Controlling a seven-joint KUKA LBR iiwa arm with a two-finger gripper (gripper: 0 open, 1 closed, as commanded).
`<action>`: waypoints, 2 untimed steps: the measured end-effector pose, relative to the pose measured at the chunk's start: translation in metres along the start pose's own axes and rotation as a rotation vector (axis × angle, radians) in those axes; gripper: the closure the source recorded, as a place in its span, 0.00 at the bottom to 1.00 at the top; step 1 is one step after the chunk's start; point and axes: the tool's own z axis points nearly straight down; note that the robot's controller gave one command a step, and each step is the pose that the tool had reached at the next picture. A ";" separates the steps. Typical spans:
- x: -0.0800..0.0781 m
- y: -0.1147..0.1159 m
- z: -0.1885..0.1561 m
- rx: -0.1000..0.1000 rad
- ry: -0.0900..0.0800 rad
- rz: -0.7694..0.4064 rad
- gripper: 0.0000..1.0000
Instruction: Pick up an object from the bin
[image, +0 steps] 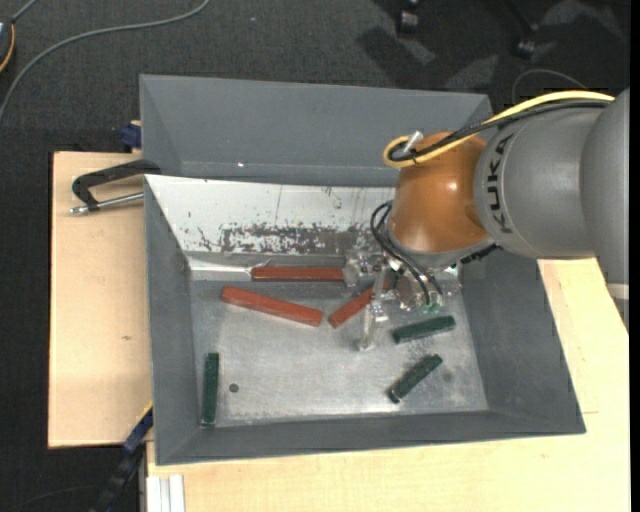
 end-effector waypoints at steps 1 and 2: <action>0.001 -0.003 0.000 0.001 0.003 0.006 1.00; -0.007 -0.009 -0.154 0.003 -0.006 0.121 1.00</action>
Offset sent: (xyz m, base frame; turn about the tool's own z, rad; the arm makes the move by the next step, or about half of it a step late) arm 0.0000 0.0000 0.0000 0.0000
